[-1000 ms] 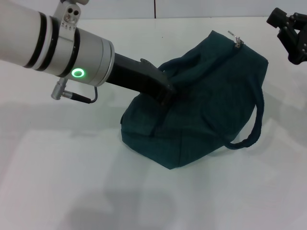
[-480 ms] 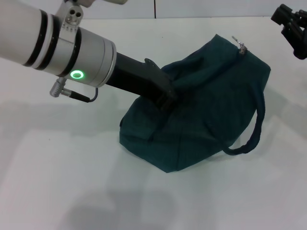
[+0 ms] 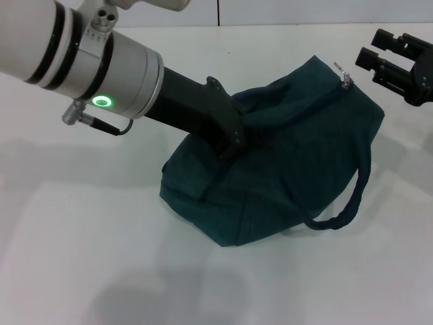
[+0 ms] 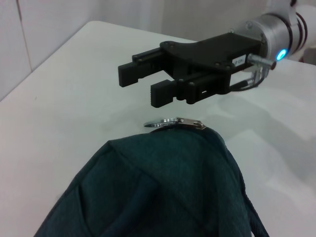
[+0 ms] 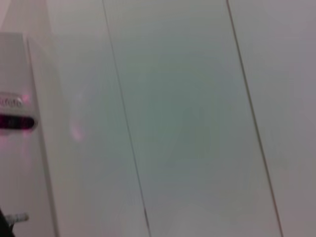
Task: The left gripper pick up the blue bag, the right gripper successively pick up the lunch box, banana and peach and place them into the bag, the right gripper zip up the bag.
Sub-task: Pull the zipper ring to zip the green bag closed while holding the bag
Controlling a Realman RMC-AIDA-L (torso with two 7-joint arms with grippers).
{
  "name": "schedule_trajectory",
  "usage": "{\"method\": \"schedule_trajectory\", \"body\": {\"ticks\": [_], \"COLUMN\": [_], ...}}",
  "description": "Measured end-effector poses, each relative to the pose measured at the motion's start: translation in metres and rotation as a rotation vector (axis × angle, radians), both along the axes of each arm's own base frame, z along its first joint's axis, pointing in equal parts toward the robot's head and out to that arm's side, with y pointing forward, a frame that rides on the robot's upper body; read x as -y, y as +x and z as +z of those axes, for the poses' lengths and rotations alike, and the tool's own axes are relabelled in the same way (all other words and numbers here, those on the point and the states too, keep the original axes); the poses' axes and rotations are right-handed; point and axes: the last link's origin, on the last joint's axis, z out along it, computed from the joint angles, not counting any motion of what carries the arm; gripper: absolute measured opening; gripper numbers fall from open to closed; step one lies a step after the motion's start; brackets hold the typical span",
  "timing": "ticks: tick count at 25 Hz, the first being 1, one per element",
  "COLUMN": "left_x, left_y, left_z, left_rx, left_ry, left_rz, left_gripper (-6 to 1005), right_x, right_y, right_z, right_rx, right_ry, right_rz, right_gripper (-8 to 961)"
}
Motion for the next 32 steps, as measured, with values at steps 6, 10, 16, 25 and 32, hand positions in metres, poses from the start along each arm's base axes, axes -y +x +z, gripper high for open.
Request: {"method": "schedule_trajectory", "body": {"ticks": [6, 10, 16, 25, 32], "left_x": [0.000, 0.000, -0.001, -0.002, -0.002], "left_y": [0.000, 0.001, 0.000, 0.000, 0.001], "left_z": [0.002, 0.002, 0.001, 0.000, 0.000], "left_rx": [-0.007, -0.011, -0.026, -0.026, -0.024], "left_ry": [-0.005, -0.005, 0.002, 0.004, 0.008], "left_rz": [-0.021, -0.026, -0.027, -0.030, -0.036], "left_gripper": [67, 66, 66, 64, 63], "right_x": [0.000, 0.000, 0.000, -0.002, -0.003], "right_y": [0.000, -0.001, -0.006, -0.009, -0.009], "right_z": [0.010, 0.010, 0.004, -0.007, -0.015], "right_rx": [0.022, 0.028, 0.032, 0.067, 0.089], "right_ry": [-0.022, -0.031, -0.055, -0.087, -0.104], "right_rz": [0.005, 0.007, 0.024, 0.028, 0.018], "right_gripper": [498, 555, 555, 555, 548]}}
